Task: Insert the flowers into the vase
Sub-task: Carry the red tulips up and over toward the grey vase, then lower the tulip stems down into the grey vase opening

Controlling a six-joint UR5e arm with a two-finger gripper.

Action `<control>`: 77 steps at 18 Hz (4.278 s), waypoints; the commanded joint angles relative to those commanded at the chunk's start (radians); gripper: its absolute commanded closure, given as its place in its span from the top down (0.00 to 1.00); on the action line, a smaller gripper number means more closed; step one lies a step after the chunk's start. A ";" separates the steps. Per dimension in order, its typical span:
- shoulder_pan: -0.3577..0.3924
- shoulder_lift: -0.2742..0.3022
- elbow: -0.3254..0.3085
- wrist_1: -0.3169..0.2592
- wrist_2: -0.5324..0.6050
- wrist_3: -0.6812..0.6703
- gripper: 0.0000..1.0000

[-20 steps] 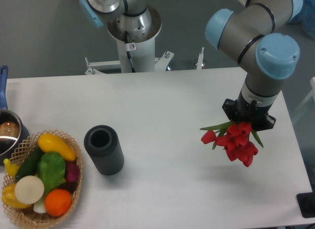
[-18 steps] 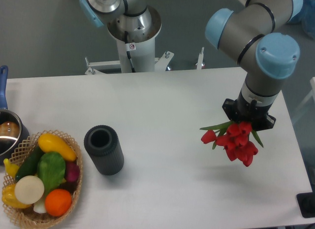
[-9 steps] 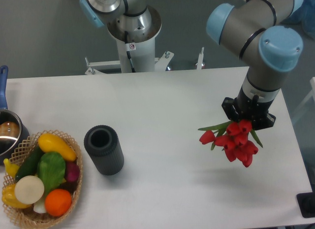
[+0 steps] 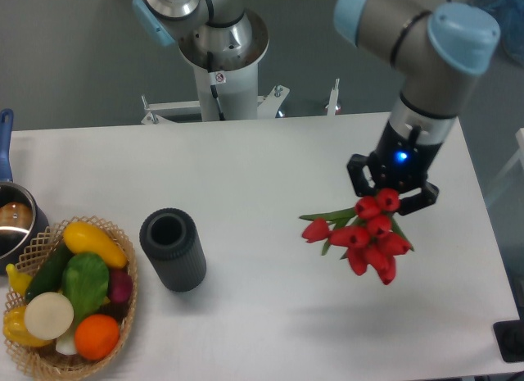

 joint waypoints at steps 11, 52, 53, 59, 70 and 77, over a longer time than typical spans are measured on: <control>-0.011 0.023 -0.023 0.112 -0.591 -0.167 0.02; -0.126 0.006 -0.316 0.287 -0.752 -0.043 0.13; -0.126 0.003 -0.321 0.287 -0.751 -0.035 0.14; -0.129 -0.007 -0.345 0.298 -0.749 -0.022 0.15; -0.166 -0.067 -0.359 0.310 -0.679 0.028 0.20; -0.175 -0.080 -0.393 0.312 -0.665 0.080 0.23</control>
